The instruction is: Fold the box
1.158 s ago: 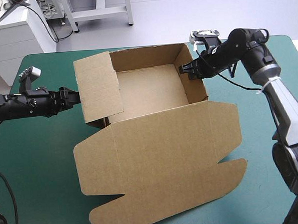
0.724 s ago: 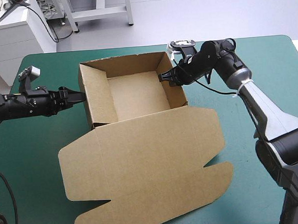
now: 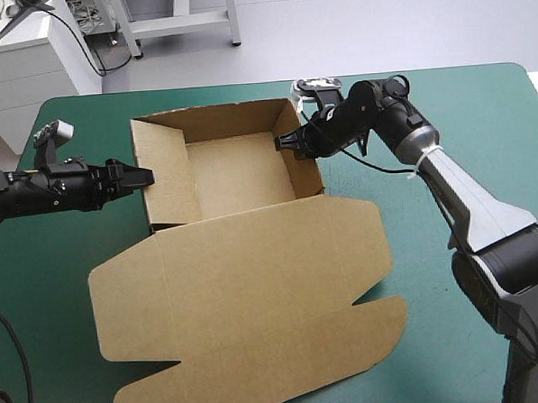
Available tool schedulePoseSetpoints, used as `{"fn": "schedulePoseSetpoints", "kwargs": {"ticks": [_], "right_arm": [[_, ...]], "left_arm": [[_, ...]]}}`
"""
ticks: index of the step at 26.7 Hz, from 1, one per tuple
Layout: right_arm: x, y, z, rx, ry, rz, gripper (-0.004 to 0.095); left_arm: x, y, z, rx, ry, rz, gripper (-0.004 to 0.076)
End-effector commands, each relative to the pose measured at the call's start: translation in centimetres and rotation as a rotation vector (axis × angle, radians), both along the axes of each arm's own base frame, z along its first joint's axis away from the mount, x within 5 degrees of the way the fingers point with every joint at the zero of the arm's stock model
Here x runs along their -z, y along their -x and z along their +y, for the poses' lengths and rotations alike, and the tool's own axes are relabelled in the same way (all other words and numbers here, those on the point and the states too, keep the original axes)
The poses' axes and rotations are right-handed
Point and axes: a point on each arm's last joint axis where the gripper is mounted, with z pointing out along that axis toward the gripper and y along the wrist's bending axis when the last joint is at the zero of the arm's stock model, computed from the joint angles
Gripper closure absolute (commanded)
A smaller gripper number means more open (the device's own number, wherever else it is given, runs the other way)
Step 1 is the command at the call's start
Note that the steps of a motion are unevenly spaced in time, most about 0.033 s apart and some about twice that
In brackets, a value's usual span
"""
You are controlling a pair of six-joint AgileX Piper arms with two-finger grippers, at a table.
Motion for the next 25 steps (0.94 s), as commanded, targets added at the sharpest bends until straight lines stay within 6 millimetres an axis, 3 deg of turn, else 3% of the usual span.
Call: {"fn": "schedulePoseSetpoints", "kwargs": {"ticks": [1,7,12,18,20,25], "right_arm": [[-4.0,1.6,1.4,-0.014,-0.113,-0.114,0.0919],[-3.9,2.9,3.7,-0.080,-0.067,-0.140,0.0907],[-3.8,3.8,5.1,-0.120,-0.019,-0.162,0.0907],[-3.6,4.3,5.6,-0.124,0.000,-0.150,0.0907],[-3.5,4.3,5.5,-0.120,0.016,-0.138,0.0907],[-3.2,4.5,5.1,-0.087,0.045,-0.089,0.0907]], "left_arm": [[-0.9,1.4,-1.0,0.059,0.072,0.002,0.0267],[2.4,1.8,-0.7,0.052,0.011,0.116,0.0267],[3.3,1.9,-0.4,0.017,-0.059,0.162,0.0268],[4.2,1.4,-1.9,-0.022,-0.194,0.198,0.0339],[4.3,1.2,-3.5,-0.002,-0.246,0.173,0.0351],[4.3,0.4,-4.5,-0.206,-0.216,0.207,0.0379]]}}
